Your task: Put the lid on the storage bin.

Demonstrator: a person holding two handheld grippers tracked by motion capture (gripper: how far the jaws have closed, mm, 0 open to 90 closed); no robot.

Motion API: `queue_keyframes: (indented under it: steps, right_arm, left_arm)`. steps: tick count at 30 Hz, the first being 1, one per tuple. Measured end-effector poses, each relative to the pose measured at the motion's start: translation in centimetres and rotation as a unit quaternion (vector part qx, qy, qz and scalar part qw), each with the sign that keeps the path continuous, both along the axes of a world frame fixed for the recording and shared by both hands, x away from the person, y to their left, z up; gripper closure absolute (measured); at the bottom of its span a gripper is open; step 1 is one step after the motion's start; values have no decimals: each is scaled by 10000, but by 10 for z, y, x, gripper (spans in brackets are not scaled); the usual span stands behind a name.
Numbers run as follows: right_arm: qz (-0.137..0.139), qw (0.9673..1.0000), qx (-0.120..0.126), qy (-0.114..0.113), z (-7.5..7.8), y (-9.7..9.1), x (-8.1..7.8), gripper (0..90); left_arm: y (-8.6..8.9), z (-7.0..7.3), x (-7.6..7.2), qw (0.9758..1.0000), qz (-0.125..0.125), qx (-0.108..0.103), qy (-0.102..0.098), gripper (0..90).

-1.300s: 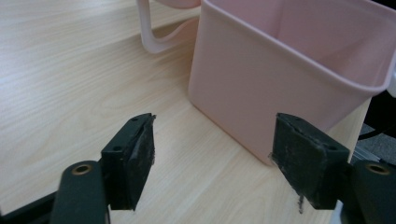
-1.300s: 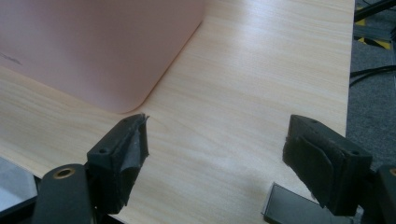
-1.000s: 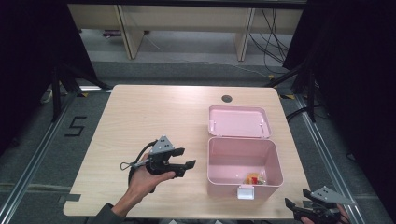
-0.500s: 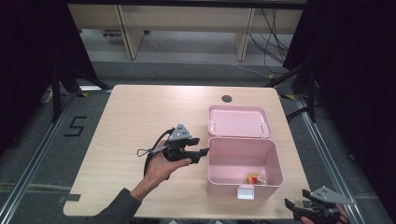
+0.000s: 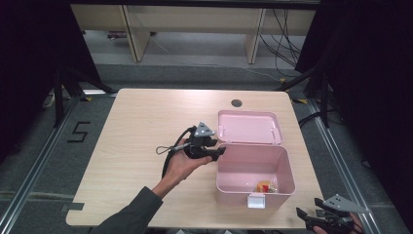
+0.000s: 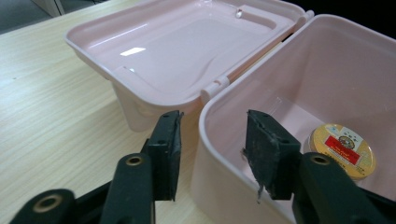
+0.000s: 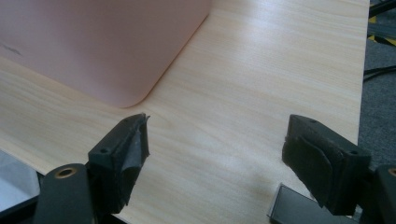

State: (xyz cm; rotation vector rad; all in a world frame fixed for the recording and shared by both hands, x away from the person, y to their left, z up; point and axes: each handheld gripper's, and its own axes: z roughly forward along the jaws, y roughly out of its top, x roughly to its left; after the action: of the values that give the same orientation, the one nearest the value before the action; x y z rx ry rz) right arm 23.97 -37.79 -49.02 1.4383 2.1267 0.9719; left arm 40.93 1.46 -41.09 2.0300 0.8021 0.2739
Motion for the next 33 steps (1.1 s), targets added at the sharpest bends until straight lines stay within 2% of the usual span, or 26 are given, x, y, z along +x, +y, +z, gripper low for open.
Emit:
queue_keyframes:
  steps: [1, 2, 4, 7, 9, 10, 12, 13, 14, 15, 16, 18, 21, 22, 23, 26, 27, 28, 33]
  right_arm:
    - [3, 10000, -4, -14, 0, 0, 0, 229]
    - [12, 10000, -8, -22, 0, 0, 0, 229]
    - [-6, 10000, 26, 17, 0, 0, 0, 229]
    - [15, 10000, 17, -10, 0, 0, 0, 229]
    - [16, 10000, 15, -6, 0, -1, 0, 229]
    - [85, 9999, -84, -106, 0, -3, 1, 229]
    - [9, 10000, 44, 6, 0, 0, 0, 229]
    - [96, 9999, -14, -62, 0, -2, 2, 230]
    - [83, 10000, 2, -49, 0, -2, 2, 230]
    - [-27, 10000, 62, 57, 0, 0, 0, 231]
    - [105, 9998, -99, -103, 0, -3, 3, 231]
    - [58, 9999, -50, -65, 0, -3, 3, 231]
    - [47, 9999, -81, -56, 2, -4, 5, 232]
    - [13, 10000, -17, -4, 2, -4, 5, 233]
    - [61, 9999, -96, -55, 3, -5, 8, 233]
    - [2, 10000, -71, -42, 9, -6, 15, 237]
    - [81, 9998, -133, -97, 11, -8, 20, 237]
    - [-1, 9999, -131, -70, 14, -8, 23, 237]
    - [72, 9998, -54, -187, 35, -13, 57, 250]
  left_arm:
    - [0, 0, 0, 10000, 0, 0, 0, 572]
    - [-5, 0, 1, 9999, 39, 125, -25, 579]
    - [-9, 0, 2, 9999, 41, 114, 11, 594]
    - [-13, -1, 3, 9996, 99, 253, 29, 614]
    - [-13, -2, 5, 9995, 130, 292, 53, 623]
    - [-13, -3, 6, 9995, 124, 293, 57, 629]
    - [-13, -4, 7, 9994, 157, 303, 51, 658]
    - [-13, -4, 8, 9992, 190, 360, 19, 679]
    - [-13, -4, 8, 9992, 224, 316, 31, 693]
    - [-13, -5, 9, 9993, 239, 296, 30, 709]
    - [-13, -5, 10, 9992, 242, 324, 54, 716]
    - [-14, -5, 9, 9992, 239, 301, 68, 743]
    - [-17, -4, 7, 9987, 264, 429, 2, 778]
    - [-17, -4, 7, 9986, 287, 442, -17, 780]
    - [-17, -4, 7, 9986, 300, 443, 2, 781]
    - [-18, -3, 5, 9981, 340, 511, -50, 785]
    - [-18, -3, 4, 9979, 360, 528, -60, 786]
    - [-18, -3, 4, 9976, 383, 571, -78, 786]
    - [-19, -4, 1, 9977, 451, 508, -69, 787]
